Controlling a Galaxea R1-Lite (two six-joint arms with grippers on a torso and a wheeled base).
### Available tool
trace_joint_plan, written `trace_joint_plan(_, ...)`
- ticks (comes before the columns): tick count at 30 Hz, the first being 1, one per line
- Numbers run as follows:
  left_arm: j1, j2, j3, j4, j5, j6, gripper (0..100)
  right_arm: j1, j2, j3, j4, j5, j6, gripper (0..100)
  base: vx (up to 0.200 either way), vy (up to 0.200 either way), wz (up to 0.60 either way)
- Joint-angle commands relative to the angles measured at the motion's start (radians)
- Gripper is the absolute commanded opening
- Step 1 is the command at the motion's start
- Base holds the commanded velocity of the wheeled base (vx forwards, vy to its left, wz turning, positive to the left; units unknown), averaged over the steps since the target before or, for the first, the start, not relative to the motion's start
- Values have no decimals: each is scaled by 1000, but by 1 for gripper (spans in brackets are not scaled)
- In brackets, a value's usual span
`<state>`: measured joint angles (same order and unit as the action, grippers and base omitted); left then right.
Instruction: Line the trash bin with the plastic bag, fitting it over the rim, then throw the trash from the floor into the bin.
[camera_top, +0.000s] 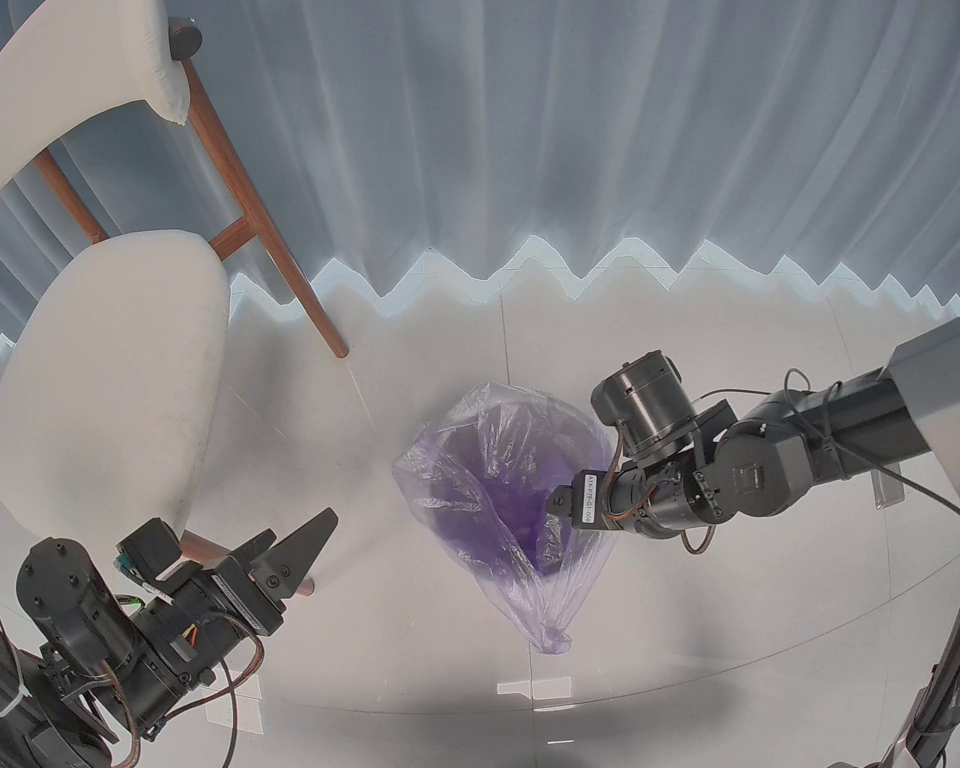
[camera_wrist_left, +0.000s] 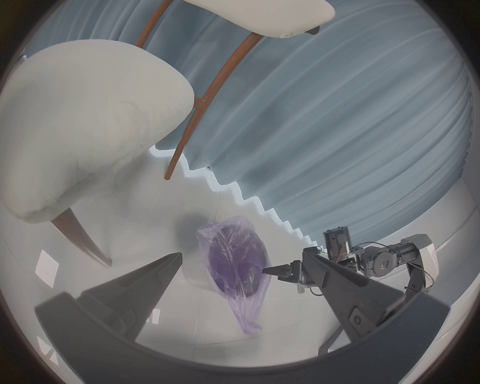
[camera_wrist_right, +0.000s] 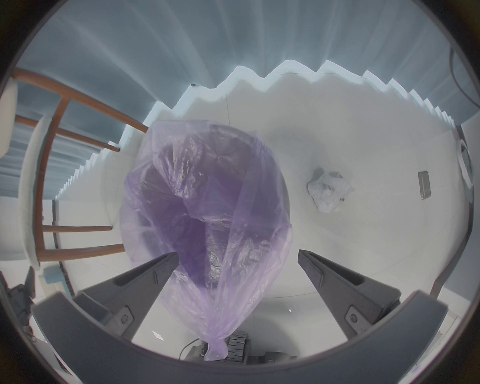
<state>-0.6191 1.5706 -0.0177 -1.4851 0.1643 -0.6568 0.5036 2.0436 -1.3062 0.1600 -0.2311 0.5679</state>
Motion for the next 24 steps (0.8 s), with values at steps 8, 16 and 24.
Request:
trace_joint_plan(8,-16,-67,18,19,38,-4,100,0,92,-28,-2,-16,-19,0,0,0,0)
trace_joint_plan(16,-16,-69,18,51,55,-7,100,-10,70,-59,1,-24,-37,0,0,0,0)
trace_joint_plan(24,-17,-67,18,51,55,-7,100,-106,47,-45,1,-22,-80,0,0,0,0)
